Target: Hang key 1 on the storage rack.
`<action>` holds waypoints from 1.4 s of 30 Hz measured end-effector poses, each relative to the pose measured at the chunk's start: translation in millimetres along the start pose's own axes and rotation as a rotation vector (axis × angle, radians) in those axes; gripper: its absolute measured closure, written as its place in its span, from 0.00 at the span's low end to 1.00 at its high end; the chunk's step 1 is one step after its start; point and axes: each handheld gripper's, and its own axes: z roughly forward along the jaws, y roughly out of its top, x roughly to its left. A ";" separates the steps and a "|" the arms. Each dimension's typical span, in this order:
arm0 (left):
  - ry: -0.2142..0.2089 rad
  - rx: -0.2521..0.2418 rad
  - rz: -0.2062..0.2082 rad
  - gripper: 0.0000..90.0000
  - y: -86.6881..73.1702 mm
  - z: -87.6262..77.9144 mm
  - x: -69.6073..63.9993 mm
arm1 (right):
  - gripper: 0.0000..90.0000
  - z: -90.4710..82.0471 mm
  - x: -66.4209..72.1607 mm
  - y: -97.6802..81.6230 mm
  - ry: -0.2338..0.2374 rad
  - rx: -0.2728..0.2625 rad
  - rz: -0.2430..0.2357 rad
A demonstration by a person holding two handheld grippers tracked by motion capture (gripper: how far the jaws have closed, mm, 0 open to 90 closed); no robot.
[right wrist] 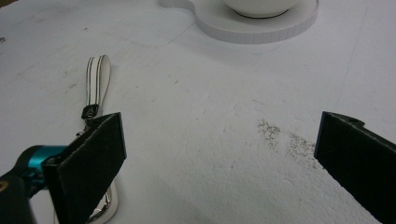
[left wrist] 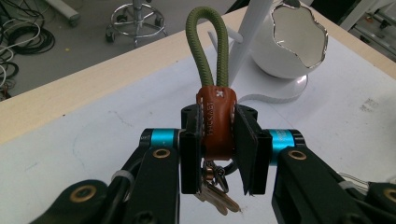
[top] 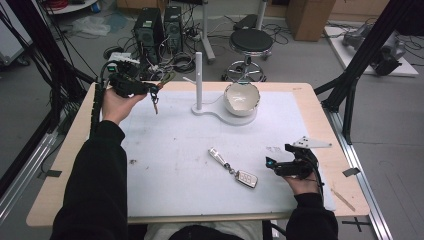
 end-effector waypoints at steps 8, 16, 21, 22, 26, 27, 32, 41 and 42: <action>-0.031 -0.026 -0.043 0.81 3.2 18.2 2.1 | 0.01 -0.6 3.3 -1.0 0.001 0.010 -0.004; -0.069 -0.058 -0.099 0.81 2.3 36.5 5.4 | 0.01 0.6 2.2 -1.6 0.005 0.011 -0.010; -0.083 -0.056 -0.107 0.81 1.6 40.7 4.4 | 0.01 -0.1 1.9 -1.7 0.007 0.009 -0.007; -0.083 -0.056 -0.107 0.81 1.6 40.7 4.4 | 0.01 -0.1 1.9 -1.7 0.007 0.009 -0.007; -0.083 -0.051 -0.102 0.81 1.5 44.5 2.0 | 0.01 -0.3 2.5 -1.7 0.006 0.005 -0.009; -0.083 -0.040 -0.099 0.81 0.7 47.4 1.5 | 0.01 -0.4 2.5 -1.7 0.006 0.005 -0.008; -0.091 -0.020 -0.091 0.81 -0.4 53.8 -1.1 | 0.01 -0.4 2.3 -1.7 0.007 0.007 -0.009; -0.096 0.032 -0.053 0.81 -3.6 69.9 -12.2 | 0.01 -0.3 2.0 -2.3 0.005 0.010 -0.010; -0.099 0.033 -0.054 0.81 -4.0 71.9 -12.8 | 0.01 -0.3 2.0 -2.3 0.005 0.010 -0.010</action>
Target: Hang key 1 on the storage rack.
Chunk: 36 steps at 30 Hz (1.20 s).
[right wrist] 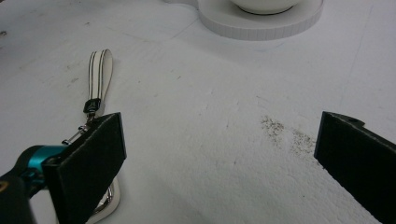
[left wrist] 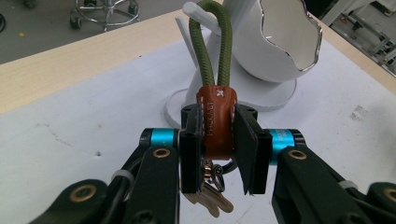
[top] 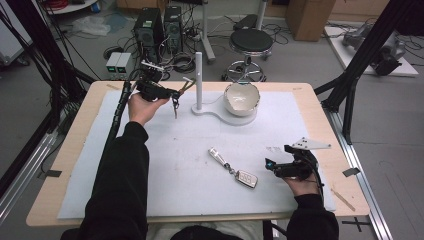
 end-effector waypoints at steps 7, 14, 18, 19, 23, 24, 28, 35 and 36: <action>0.137 0.072 0.098 0.80 -2.7 12.5 -11.8 | 0.01 0.4 -0.8 -0.2 0.000 0.003 -0.002; 0.188 0.076 0.179 0.75 -2.8 14.9 -23.7 | 0.01 -0.3 -0.9 0.0 0.001 0.002 0.001; 0.120 -0.037 0.115 0.59 -4.4 3.0 -20.1 | 0.01 -0.7 -0.3 0.0 -0.005 0.002 -0.001; 0.107 -0.068 0.093 0.45 -5.7 -3.0 -17.3 | 0.01 -1.2 -0.7 0.1 -0.007 0.000 0.000; 0.122 -0.083 0.061 0.02 -6.9 -11.0 -13.6 | 0.01 -0.6 -0.3 0.2 -0.005 0.003 0.000; 0.122 -0.083 0.061 0.02 -6.9 -11.0 -13.6 | 0.01 -0.6 -0.3 0.2 -0.005 0.003 0.000; 0.128 -0.106 0.071 0.02 -13.2 -21.1 -13.7 | 0.01 0.3 -1.3 0.8 -0.010 0.001 -0.002; 0.123 -0.095 0.082 0.02 -29.5 -34.4 -13.0 | 0.01 0.5 -1.4 1.1 -0.010 0.003 -0.002; 0.123 -0.095 0.082 0.02 -29.5 -34.4 -13.0 | 0.01 0.5 -1.4 1.1 -0.010 0.003 -0.002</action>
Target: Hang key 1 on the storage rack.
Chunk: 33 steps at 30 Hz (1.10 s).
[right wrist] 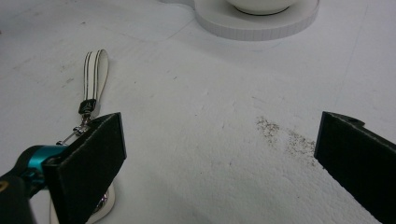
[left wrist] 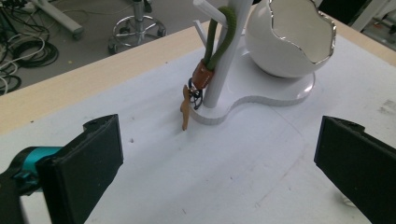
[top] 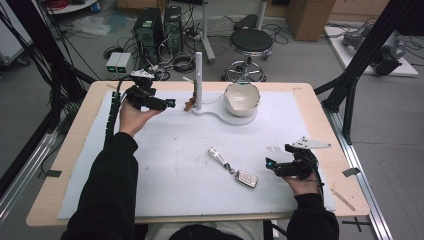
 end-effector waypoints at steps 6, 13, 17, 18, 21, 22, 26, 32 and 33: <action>-0.015 -0.007 -0.005 0.02 -11.4 -7.4 -2.4 | 0.01 -0.1 -0.5 -0.1 -0.002 -0.003 -0.003; -0.018 -0.008 0.008 0.02 -25.3 -14.8 -6.1 | 0.01 0.0 0.0 -0.1 -0.001 0.002 -0.001; -0.012 -0.005 0.010 0.02 -30.8 -17.7 -6.9 | 0.01 0.2 0.3 -0.1 0.000 0.004 -0.002; -0.009 -0.005 0.011 0.02 -33.1 -18.4 -6.9 | 0.01 0.2 0.3 -0.1 0.000 0.004 -0.002; -0.009 0.003 0.006 0.02 -41.6 -20.5 -5.4 | 0.01 0.0 -0.1 -0.1 -0.001 0.004 -0.003; -0.008 0.002 0.001 0.02 -44.6 -21.2 -5.4 | 0.01 0.0 -0.1 -0.1 -0.001 0.004 -0.003; 0.003 0.010 -0.006 0.02 -57.1 -25.9 -5.2 | 0.01 0.3 0.3 -0.2 0.000 0.004 -0.003; 0.020 0.000 -0.027 0.02 -79.4 -35.0 -4.7 | 0.01 1.1 0.5 -0.9 0.002 0.018 -0.003; 0.022 -0.007 -0.040 0.02 -85.0 -39.2 -2.9 | 0.01 1.0 0.2 -0.9 0.000 0.015 -0.007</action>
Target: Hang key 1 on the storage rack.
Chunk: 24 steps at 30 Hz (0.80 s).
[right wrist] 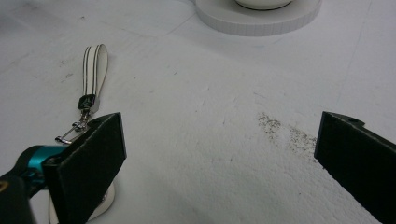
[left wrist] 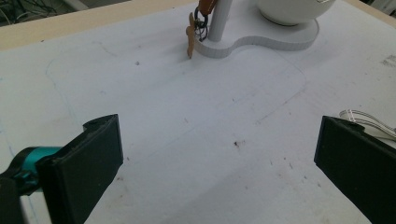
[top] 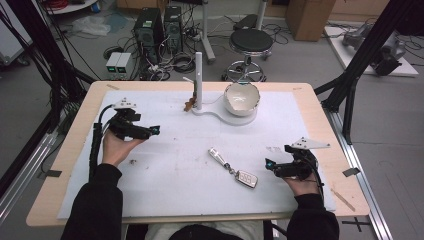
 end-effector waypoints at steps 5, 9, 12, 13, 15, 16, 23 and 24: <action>0.012 -0.006 -0.003 0.02 -6.6 -9.2 1.9 | 0.01 0.1 0.3 -0.1 0.000 0.004 0.004; 0.017 -0.013 -0.012 0.02 -14.3 -17.1 4.0 | 0.01 0.4 0.5 -0.2 -0.002 0.004 0.002; 0.029 0.000 -0.022 0.02 -25.5 -23.8 5.8 | 0.01 0.7 -0.2 -0.8 -0.001 0.005 0.001; 0.029 0.000 -0.022 0.02 -25.5 -23.8 5.8 | 0.01 0.7 -0.2 -0.8 -0.001 0.005 0.001; 0.028 -0.001 -0.021 0.02 -30.3 -27.7 6.3 | 0.01 0.5 -0.3 -0.9 0.000 0.007 0.005; 0.028 -0.005 -0.025 0.02 -35.1 -31.4 7.2 | 0.01 0.5 -0.5 -1.0 0.000 0.007 0.005; 0.037 0.002 -0.032 0.02 -54.3 -39.5 11.0 | 0.01 0.8 -0.5 -1.1 -0.001 0.009 0.006; 0.038 0.009 -0.032 0.02 -57.8 -41.5 10.9 | 0.01 0.7 -0.5 -1.1 -0.002 0.008 0.006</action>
